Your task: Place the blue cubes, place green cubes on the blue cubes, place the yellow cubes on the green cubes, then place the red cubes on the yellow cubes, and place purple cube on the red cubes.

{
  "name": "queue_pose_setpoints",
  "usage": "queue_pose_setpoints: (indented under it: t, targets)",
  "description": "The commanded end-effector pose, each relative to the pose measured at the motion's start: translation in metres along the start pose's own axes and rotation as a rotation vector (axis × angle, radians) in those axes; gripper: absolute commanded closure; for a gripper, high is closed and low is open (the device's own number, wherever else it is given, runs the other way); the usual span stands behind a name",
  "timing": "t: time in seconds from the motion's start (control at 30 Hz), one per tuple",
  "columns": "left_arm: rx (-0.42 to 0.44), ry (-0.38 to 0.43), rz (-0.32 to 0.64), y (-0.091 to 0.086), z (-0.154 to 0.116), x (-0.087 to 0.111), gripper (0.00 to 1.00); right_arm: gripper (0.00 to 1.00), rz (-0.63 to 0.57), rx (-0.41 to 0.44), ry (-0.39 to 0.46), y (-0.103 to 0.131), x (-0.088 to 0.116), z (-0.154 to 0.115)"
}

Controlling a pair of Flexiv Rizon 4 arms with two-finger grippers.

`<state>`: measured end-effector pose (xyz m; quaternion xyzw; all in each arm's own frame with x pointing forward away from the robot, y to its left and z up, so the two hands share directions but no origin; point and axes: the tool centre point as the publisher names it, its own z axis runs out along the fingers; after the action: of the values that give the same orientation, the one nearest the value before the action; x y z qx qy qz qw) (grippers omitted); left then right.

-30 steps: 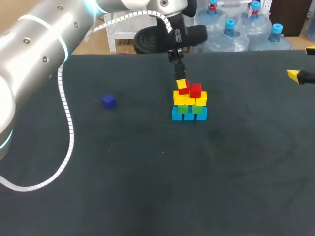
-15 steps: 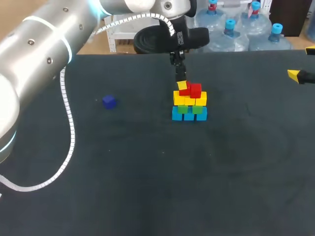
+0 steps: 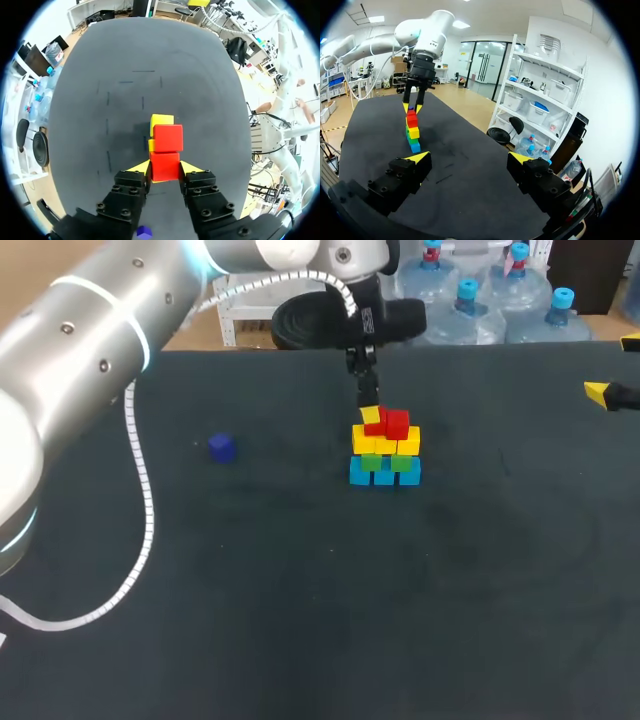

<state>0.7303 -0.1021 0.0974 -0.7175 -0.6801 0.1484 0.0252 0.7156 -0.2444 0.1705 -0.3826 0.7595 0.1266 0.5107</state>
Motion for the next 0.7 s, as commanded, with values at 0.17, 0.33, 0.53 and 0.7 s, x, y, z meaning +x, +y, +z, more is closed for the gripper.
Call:
queue_pose_setpoints:
  t: [0.17,0.33,0.53,0.7]
  targets:
    - [0.079,0.015,0.011,0.006,0.0014,-0.0047,1.0,0.0,0.0,0.0,-0.002,0.0003,0.0001,-0.0003]
    - [0.08,0.014,0.012,0.006,0.0022,-0.0048,0.81,0.0,0.0,0.0,-0.002,0.0003,0.0001,-0.0003]
    - [0.08,0.017,0.015,0.0067,0.0022,-0.0047,0.38,0.0,0.0,0.0,-0.002,0.0003,0.0001,-0.0003]
    - [0.081,0.018,0.028,0.0066,0.0015,-0.0049,0.0,0.0,0.0,0.0,-0.002,0.0003,0.0001,-0.0003]
